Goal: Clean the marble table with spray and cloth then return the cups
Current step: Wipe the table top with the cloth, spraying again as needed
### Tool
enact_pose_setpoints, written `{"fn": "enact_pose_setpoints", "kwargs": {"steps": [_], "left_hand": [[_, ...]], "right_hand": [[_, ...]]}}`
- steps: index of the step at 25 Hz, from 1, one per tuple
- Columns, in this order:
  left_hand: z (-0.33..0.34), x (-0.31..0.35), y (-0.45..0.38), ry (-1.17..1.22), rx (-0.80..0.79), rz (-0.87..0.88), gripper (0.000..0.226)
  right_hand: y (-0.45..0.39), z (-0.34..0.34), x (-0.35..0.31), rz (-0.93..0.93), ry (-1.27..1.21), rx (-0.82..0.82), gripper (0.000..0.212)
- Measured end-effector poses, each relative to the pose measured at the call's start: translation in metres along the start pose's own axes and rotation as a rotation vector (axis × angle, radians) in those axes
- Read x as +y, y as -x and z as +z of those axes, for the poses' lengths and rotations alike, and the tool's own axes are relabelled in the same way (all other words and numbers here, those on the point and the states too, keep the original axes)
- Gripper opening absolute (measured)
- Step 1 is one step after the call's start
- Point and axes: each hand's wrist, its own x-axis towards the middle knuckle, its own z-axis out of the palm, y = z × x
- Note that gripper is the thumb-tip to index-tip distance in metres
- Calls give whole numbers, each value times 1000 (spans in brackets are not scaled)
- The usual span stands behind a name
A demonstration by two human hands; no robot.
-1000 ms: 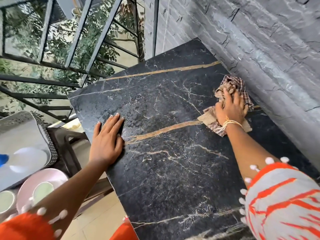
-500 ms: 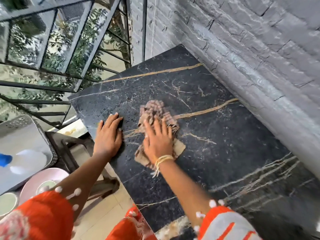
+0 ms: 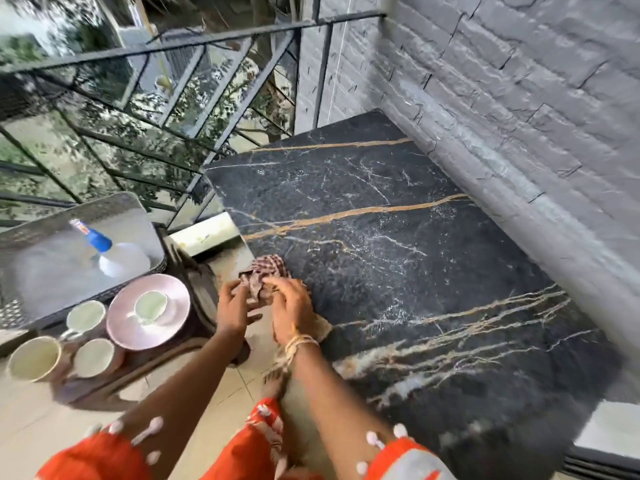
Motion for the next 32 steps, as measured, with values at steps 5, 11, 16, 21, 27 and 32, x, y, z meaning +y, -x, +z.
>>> {"fn": "enact_pose_setpoints", "kwargs": {"steps": [5, 11, 16, 21, 27, 32], "left_hand": [[-40, 14, 43, 202, -306, -349, 50], [-109, 41, 26, 390, -242, -307, 49], [-205, 40, -44, 338, -12, -344, 46], [-271, 62, -109, 320, 127, -326, 39], [-333, 41, -186, 242, 292, -272, 49], [-321, 73, -167, 206, 312, -232, 21]], "right_hand": [[3, -3, -49, 653, -751, -152, 25], [-2, 54, -109, 383, -203, -268, 24], [-23, 138, -144, 325, -80, -519, 30], [-57, 242, -153, 488, -153, -465, 33], [-100, 342, -127, 302, 9, -439, 60], [-113, 359, -136, 374, -151, -387, 31]]}}
